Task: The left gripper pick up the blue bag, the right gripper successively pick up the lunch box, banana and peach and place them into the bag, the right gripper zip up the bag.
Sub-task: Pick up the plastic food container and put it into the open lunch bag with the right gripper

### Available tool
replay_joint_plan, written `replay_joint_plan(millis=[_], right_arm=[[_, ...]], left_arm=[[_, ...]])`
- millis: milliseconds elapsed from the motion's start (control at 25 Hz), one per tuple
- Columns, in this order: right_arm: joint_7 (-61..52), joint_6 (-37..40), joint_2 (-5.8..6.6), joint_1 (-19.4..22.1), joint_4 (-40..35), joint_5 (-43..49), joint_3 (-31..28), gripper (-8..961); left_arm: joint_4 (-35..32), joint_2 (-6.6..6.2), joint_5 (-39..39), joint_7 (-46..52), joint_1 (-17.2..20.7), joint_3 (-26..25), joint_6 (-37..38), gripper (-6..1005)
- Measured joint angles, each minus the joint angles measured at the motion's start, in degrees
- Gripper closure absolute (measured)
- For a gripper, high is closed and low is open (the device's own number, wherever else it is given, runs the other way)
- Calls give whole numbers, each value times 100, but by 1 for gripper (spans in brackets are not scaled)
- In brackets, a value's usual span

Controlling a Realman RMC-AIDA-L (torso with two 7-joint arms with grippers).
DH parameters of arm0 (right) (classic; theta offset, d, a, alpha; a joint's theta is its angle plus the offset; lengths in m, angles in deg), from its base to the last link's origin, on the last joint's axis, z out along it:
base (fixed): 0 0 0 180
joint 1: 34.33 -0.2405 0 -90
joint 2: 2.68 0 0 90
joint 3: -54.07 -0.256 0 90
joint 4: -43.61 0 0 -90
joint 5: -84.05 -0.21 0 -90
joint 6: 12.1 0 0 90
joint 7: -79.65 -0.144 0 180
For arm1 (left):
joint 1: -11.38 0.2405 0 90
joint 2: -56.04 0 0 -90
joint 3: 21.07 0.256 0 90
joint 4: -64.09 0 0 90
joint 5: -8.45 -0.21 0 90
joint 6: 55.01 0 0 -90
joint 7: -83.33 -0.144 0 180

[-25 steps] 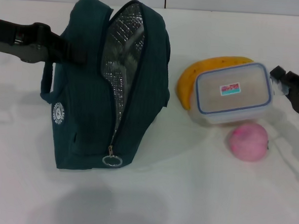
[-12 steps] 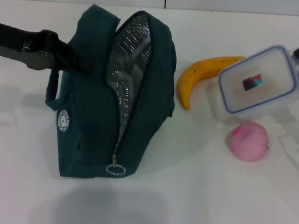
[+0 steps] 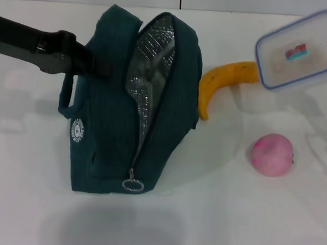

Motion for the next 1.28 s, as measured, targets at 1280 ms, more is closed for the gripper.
replay_joint_plan(millis=[1280], right_arm=[[-751,-94,-25,-1509,-111,-578,2061,787]], left_arm=[[290,220,107,-173,-330,-50,-49,962]])
